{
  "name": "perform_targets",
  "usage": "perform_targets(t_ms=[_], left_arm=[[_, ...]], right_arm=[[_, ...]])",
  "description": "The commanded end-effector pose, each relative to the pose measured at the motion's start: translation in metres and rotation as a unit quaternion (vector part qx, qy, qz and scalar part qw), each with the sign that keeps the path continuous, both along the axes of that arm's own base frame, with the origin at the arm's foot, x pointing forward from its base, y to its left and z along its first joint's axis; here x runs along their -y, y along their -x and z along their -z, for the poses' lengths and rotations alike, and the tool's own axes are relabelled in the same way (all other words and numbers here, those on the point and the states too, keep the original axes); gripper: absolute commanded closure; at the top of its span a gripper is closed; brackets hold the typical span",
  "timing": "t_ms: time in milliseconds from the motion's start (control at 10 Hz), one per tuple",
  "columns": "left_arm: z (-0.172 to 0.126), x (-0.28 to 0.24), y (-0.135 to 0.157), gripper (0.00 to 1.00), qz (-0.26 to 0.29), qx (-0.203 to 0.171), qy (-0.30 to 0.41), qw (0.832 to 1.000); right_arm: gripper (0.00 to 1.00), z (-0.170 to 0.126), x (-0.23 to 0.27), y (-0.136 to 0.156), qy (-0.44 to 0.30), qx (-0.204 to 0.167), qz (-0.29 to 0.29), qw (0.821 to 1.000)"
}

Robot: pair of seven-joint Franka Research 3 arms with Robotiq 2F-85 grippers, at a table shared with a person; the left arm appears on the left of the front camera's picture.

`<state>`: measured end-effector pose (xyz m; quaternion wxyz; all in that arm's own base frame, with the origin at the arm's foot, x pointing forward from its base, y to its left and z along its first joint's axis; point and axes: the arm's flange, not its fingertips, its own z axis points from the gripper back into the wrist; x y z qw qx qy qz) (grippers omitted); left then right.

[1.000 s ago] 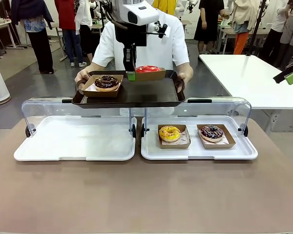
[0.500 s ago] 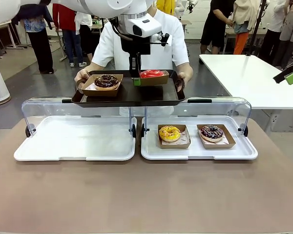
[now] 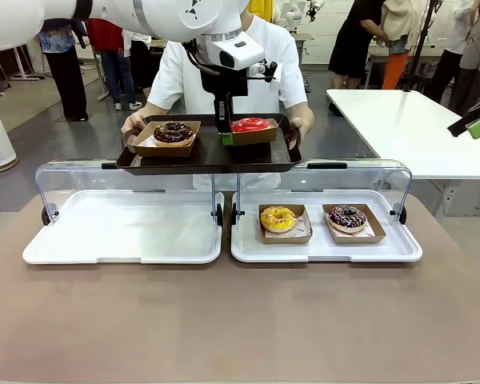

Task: Provide the desired donut to the person.
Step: Place the picked Paper togo box onto the Handle tray extended by the person.

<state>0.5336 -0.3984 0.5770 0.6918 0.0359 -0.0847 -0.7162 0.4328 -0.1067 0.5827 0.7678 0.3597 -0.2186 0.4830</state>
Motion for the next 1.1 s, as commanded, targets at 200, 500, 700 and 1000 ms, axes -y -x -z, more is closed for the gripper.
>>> perform_targets(t_ms=[200, 500, 700, 1000], left_arm=[[0.001, 0.002, -0.013, 0.99, -0.002, -0.013, 0.011, 1.000], [-0.001, 0.001, -0.013, 0.39, 0.002, -0.012, 0.024, 1.000], [-0.009, -0.002, -0.010, 0.00, 0.003, -0.010, 0.031, 0.999], [-0.015, -0.004, -0.006, 0.08, 0.007, -0.011, 0.031, 0.999]], right_arm=[[0.00, -0.001, -0.001, 0.000, 0.000, -0.002, 0.002, 1.000], [0.00, -0.001, -0.001, 0.000, 0.000, -0.002, 0.002, 1.000], [0.00, -0.001, -0.001, 0.000, 0.000, -0.002, 0.002, 1.000], [0.00, -0.001, -0.001, 0.000, 0.000, -0.002, 0.002, 1.000]])
